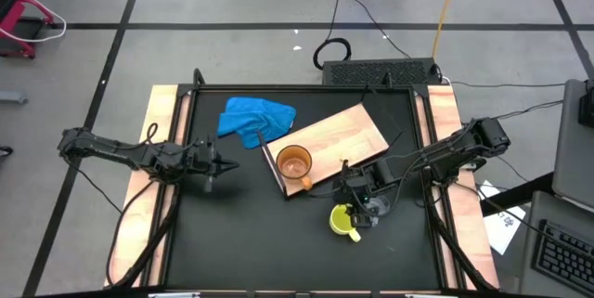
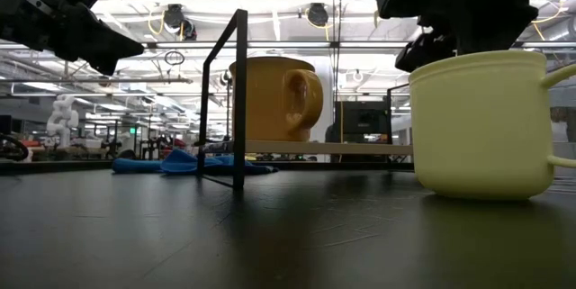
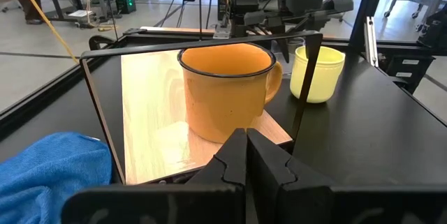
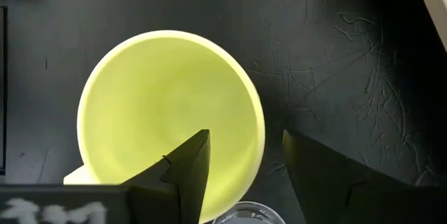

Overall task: Stack small to large cups/mugs on shelf
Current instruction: Put the yellow mug on the shelf

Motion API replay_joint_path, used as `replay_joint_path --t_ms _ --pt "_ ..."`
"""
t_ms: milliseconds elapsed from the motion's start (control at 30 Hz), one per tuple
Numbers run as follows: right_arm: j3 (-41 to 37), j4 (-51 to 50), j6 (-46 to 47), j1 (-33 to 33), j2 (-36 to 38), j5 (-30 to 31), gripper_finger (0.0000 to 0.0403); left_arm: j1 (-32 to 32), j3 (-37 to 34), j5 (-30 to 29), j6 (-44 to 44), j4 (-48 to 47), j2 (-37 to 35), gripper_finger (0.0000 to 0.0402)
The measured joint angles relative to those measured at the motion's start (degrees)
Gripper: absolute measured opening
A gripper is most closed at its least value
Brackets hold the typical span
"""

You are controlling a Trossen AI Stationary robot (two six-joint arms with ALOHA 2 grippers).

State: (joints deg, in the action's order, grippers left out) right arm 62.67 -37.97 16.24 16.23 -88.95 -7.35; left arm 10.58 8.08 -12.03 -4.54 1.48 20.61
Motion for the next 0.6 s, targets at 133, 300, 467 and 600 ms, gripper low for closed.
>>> replay_joint_path --t_ms 133,300,467,600 --pt "0.0 0.0 -0.4 0.0 0.0 0.0 0.0135 0.0 0.0 0.0 0.0 0.0 0.0 0.0015" --pt "0.0 0.0 -0.4 0.0 0.0 -0.2 0.0075 0.0 0.0 0.0 0.0 0.0 0.0 0.0015" --pt "0.0 0.0 -0.3 0.0 0.0 -0.2 0.0018 0.0 0.0 0.0 0.0 0.0 0.0 0.0015" --pt "0.0 -0.1 -0.2 0.0 0.0 -0.2 0.0007 0.0 0.0 0.0 0.0 0.0 0.0 0.0015"
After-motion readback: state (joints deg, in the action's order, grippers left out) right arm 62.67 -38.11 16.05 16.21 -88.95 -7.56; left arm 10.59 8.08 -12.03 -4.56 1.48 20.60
